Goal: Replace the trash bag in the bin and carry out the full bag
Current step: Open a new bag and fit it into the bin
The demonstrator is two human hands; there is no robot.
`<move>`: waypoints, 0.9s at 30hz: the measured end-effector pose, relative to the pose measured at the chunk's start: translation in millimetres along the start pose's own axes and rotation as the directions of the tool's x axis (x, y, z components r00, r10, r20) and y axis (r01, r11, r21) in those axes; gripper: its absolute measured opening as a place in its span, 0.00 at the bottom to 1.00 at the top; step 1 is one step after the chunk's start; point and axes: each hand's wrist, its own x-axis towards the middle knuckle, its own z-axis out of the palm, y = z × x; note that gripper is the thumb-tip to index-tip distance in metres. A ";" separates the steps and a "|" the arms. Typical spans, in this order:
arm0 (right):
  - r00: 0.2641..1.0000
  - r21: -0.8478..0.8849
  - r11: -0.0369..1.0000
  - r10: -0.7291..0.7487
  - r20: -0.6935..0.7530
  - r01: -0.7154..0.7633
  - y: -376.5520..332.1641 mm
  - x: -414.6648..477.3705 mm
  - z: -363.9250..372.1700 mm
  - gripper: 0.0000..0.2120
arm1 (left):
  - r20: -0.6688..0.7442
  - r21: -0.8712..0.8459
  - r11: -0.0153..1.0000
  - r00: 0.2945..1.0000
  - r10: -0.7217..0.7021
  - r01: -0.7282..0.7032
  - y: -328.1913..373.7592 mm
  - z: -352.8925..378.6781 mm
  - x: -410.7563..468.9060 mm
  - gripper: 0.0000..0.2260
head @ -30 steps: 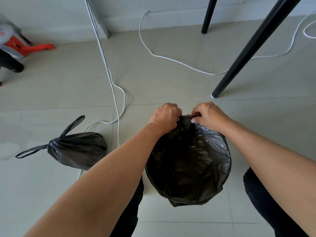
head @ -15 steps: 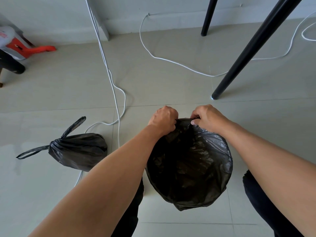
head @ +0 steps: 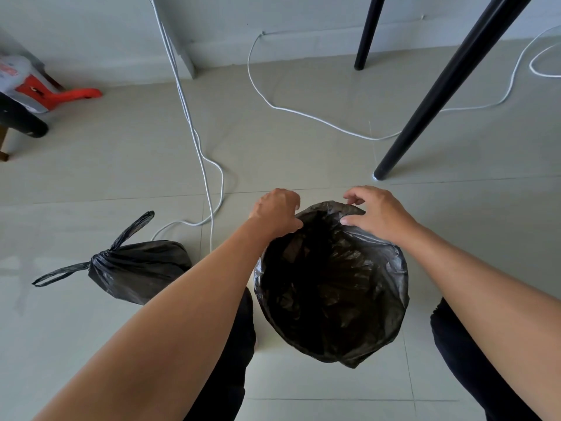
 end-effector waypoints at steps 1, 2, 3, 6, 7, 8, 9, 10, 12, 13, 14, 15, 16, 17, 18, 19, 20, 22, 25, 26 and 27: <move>1.000 -0.005 1.000 -0.018 -0.021 0.018 -0.8 -0.3 1.0 0.21 | -0.027 -0.040 0.999 0.999 0.034 -0.035 2.1 1.1 1.5 0.14; 0.999 -0.007 0.999 -0.032 -0.040 0.031 -1.7 -0.2 2.0 0.19 | -0.058 -0.078 0.994 0.996 0.068 -0.073 5.6 1.7 3.1 0.14; 0.998 -0.005 0.999 -0.041 -0.055 0.041 -2.6 0.1 2.6 0.18 | -0.088 -0.107 0.989 0.992 0.095 -0.104 9.8 2.4 4.7 0.13; 0.996 0.017 0.998 -0.053 -0.066 0.055 -4.9 2.6 3.8 0.13 | -0.146 -0.155 0.977 0.982 0.121 -0.143 21.1 6.7 9.6 0.10; 0.996 0.021 0.998 -0.058 -0.064 0.059 -5.1 3.6 4.2 0.11 | -0.151 -0.159 0.978 0.982 0.114 -0.138 23.7 8.6 10.7 0.09; 0.996 0.026 0.998 -0.060 -0.062 0.062 -5.1 4.7 4.3 0.09 | -0.154 -0.159 0.979 0.983 0.100 -0.125 25.3 10.5 11.9 0.08; 0.997 0.030 0.998 -0.061 -0.057 0.063 -5.0 5.7 4.4 0.06 | -0.158 -0.164 0.981 0.984 0.082 -0.108 26.3 12.4 12.7 0.06; 0.997 0.037 0.998 -0.057 -0.052 0.059 -4.8 7.2 4.1 0.04 | -0.162 -0.175 0.980 0.985 0.062 -0.091 26.4 13.7 13.4 0.06; 0.999 0.067 0.997 -0.034 -0.037 0.037 -4.4 10.5 2.3 0.03 | -0.157 -0.207 0.977 0.987 0.025 -0.057 25.1 15.2 15.0 0.06; 0.999 0.084 0.996 -0.022 -0.030 0.024 -4.5 11.9 0.8 0.04 | -0.148 -0.223 0.974 0.989 0.010 -0.043 24.1 15.5 15.4 0.06; 1.000 0.095 0.995 -0.018 -0.024 0.020 -4.6 13.1 -0.5 0.04 | -0.140 -0.238 0.971 0.990 -0.002 -0.032 23.2 15.7 15.8 0.06; 1.000 0.099 0.995 -0.023 -0.015 0.024 -4.8 14.0 -1.6 0.05 | -0.138 -0.252 0.967 0.990 -0.011 -0.025 22.4 16.3 15.9 0.06; 0.999 0.096 0.995 -0.032 -0.004 0.032 -5.3 14.6 -2.4 0.06 | -0.145 -0.265 0.964 0.989 -0.016 -0.023 22.0 16.9 15.8 0.06; 0.999 0.086 0.996 -0.040 0.009 0.039 -5.8 15.3 -2.6 0.08 | -0.158 -0.276 0.961 0.987 -0.016 -0.028 21.8 17.4 15.3 0.07; 0.999 0.072 0.996 -0.044 0.021 0.042 -6.6 16.3 -2.7 0.08 | -0.170 -0.280 0.959 0.985 -0.009 -0.040 21.9 17.8 14.6 0.07; 0.999 0.052 0.998 -0.043 0.032 0.042 -7.2 17.6 -2.4 0.09 | -0.178 -0.275 0.960 0.984 0.005 -0.055 22.0 17.9 13.9 0.07; 0.998 0.026 0.999 -0.039 0.041 0.038 -7.5 19.6 -2.0 0.09 | -0.181 -0.257 0.964 0.983 0.025 -0.072 22.1 17.8 13.4 0.08; 0.998 -0.042 0.999 -0.027 0.061 0.030 -7.6 23.4 -1.0 0.10 | -0.176 -0.202 0.973 0.981 0.075 -0.111 22.0 17.4 12.4 0.10; 0.995 -0.113 0.993 -0.025 0.096 0.036 -8.6 24.3 1.5 0.05 | -0.160 -0.123 0.978 0.976 0.149 -0.169 19.0 18.2 10.2 0.08; 0.993 -0.138 0.989 -0.032 0.116 0.048 -8.9 23.2 2.4 0.04 | -0.142 -0.093 0.980 0.977 0.162 -0.176 17.6 18.8 10.1 0.09; 0.990 -0.167 0.984 -0.038 0.134 0.060 -8.4 21.9 3.6 0.05 | -0.121 -0.063 0.983 0.979 0.166 -0.175 16.0 19.7 9.9 0.10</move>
